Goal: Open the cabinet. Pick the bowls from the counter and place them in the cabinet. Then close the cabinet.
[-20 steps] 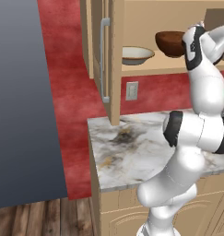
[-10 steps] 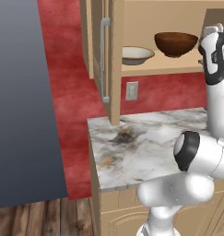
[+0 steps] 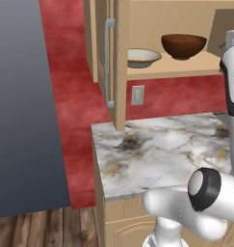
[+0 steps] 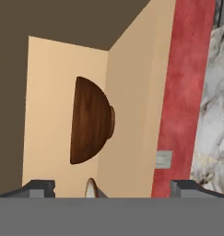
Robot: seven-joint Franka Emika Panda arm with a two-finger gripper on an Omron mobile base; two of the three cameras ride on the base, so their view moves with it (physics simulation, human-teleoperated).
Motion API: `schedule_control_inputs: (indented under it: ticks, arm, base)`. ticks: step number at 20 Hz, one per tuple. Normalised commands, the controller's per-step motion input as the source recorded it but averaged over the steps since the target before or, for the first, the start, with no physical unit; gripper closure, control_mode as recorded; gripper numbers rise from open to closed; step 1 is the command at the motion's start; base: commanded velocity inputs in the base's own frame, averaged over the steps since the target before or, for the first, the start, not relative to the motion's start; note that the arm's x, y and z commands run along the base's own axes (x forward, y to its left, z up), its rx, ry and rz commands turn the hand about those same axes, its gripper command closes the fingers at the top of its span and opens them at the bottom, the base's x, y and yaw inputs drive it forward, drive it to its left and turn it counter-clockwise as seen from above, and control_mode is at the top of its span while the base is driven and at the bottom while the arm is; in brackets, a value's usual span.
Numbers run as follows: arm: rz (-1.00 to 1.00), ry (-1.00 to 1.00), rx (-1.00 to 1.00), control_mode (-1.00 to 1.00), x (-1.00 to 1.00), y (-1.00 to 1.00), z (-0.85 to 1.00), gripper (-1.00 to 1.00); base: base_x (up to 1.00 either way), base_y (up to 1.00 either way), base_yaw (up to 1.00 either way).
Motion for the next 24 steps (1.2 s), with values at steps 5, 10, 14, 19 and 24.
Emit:
schedule_control_inputs:
  ticks: [5, 10, 14, 19, 24]
  arm:
    - [-0.05, 0.00, -0.02, -1.00, -0.83, 0.00, 0.02, -1.00]
    - [-0.08, -0.01, 0.00, -1.00, -0.80, 0.00, 0.00, -1.00]
    - [-0.07, -0.03, 0.00, -1.00, -0.79, 0.00, 0.00, -1.00]
    - [-0.01, -0.05, 0.00, -1.00, -0.70, 0.00, 0.00, -1.00]
    - [0.00, -0.05, 0.00, -1.00, -0.65, 0.00, 0.00, -1.00]
  base:
    - [0.00, 0.00, 0.00]
    - [0.00, 0.00, 0.00]
    - [0.00, 0.00, 0.00]
    - [0.00, 0.00, 0.00]
    - [0.00, 0.00, 0.00]
